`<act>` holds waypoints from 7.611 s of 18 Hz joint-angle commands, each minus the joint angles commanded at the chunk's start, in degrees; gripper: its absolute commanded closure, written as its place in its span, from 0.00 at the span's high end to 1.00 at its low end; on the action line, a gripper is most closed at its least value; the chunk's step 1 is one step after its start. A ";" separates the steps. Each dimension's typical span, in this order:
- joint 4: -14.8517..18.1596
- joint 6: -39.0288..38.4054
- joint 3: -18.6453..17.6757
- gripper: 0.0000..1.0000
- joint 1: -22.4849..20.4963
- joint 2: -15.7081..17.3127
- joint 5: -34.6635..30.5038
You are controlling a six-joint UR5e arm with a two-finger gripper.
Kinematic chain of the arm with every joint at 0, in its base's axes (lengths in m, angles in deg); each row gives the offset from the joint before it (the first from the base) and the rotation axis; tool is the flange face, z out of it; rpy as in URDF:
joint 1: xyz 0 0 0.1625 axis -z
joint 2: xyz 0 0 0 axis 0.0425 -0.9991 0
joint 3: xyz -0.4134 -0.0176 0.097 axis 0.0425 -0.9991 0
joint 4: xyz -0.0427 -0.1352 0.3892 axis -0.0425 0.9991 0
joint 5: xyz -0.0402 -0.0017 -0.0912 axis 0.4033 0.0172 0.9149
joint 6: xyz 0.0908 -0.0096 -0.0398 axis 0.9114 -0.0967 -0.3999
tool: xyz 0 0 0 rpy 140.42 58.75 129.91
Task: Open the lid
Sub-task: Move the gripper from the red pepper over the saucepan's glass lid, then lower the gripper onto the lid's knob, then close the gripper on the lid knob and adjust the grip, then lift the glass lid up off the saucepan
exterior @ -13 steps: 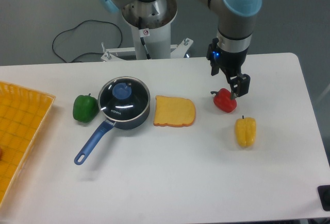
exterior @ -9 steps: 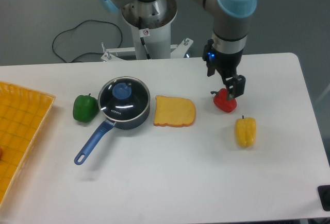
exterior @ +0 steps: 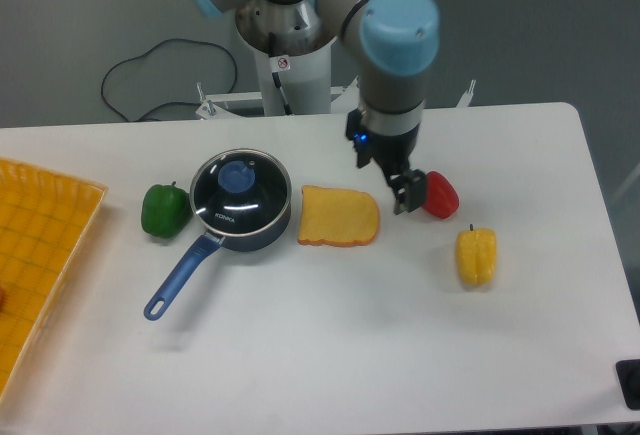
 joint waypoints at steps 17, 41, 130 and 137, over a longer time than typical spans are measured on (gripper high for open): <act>7.02 -19.53 -3.68 1.00 14.78 1.31 -3.52; -2.38 -28.23 -14.33 1.00 15.66 5.62 -0.88; -5.46 -28.05 -16.08 0.58 16.01 5.71 -0.88; -0.72 -27.44 -11.52 0.57 15.31 5.62 -0.79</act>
